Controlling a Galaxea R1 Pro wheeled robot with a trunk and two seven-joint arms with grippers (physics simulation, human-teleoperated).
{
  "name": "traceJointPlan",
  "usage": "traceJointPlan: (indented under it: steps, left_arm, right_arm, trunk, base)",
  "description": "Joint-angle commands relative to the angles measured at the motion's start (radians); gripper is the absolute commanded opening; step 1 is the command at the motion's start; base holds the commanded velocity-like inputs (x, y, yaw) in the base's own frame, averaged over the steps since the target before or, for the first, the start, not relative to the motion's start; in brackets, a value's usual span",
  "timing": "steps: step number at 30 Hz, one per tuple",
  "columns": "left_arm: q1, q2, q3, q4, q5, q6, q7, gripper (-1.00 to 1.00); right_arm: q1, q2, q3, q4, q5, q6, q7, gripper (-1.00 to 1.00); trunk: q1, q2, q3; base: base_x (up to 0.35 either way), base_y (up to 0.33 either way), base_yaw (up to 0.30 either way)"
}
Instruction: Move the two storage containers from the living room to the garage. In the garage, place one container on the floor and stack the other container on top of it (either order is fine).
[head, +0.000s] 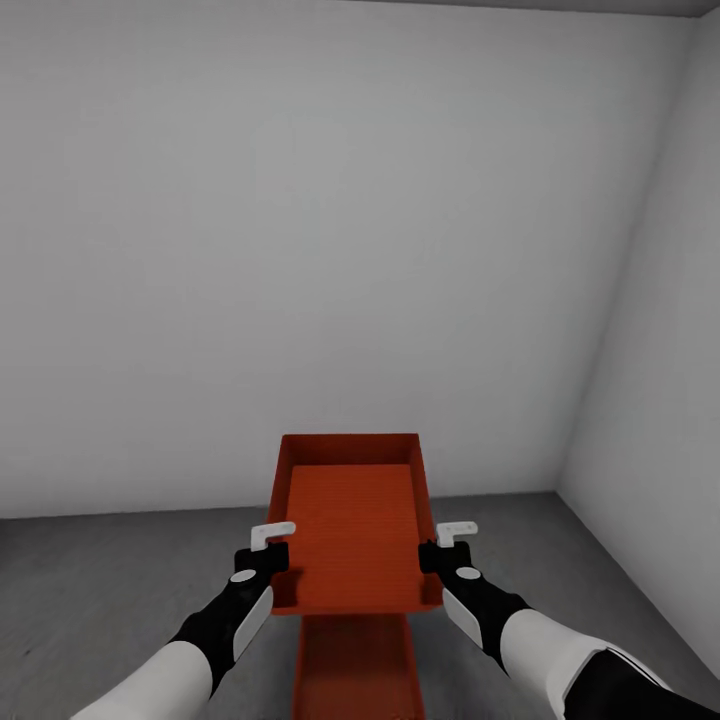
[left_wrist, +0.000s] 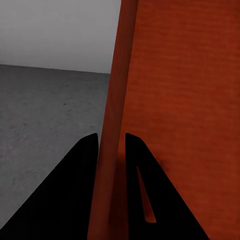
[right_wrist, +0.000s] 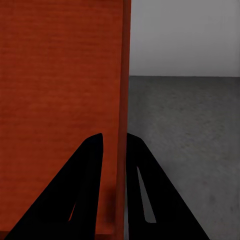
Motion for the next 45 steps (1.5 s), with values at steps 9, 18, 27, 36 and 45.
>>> traceJointPlan:
  steps: [9,18,27,36,45]
  left_arm:
    - [0.0,-0.001,0.004,-0.004,-0.012,-0.011,0.018,-1.0]
    - [0.0,0.0,0.005,-0.004,-0.011,-0.011,0.018,-1.0]
    - [0.0,0.001,0.006,-0.004,-0.008,-0.011,0.018,-1.0]
    - [0.0,0.001,0.006,-0.004,-0.007,-0.011,0.018,-1.0]
    - [0.0,0.001,0.006,-0.004,-0.007,-0.011,0.018,-1.0]
  right_arm:
    - [-0.001,0.003,-0.05,0.0,-0.037,0.001,0.001,-1.0]
    - [-0.001,0.003,-0.049,0.0,-0.037,0.003,0.0,-1.0]
    - [-0.001,0.002,-0.049,0.0,-0.035,0.0,-0.002,-1.0]
    - [-0.001,0.001,-0.049,0.0,-0.035,-0.002,-0.002,-1.0]
    - [-0.001,0.001,-0.049,0.0,-0.035,0.002,-0.002,-1.0]
  trunk:
    - [0.035,-0.065,-0.045]
    - [0.069,-0.128,-0.087]
    - [0.104,-0.191,-0.13]
    - [0.138,-0.254,-0.173]
    - [0.173,-0.317,-0.216]
  base:
    - [0.0,0.0,0.0]
    - [0.0,0.0,0.0]
    - [0.0,0.0,0.0]
    - [0.0,0.0,0.0]
    - [0.0,0.0,0.0]
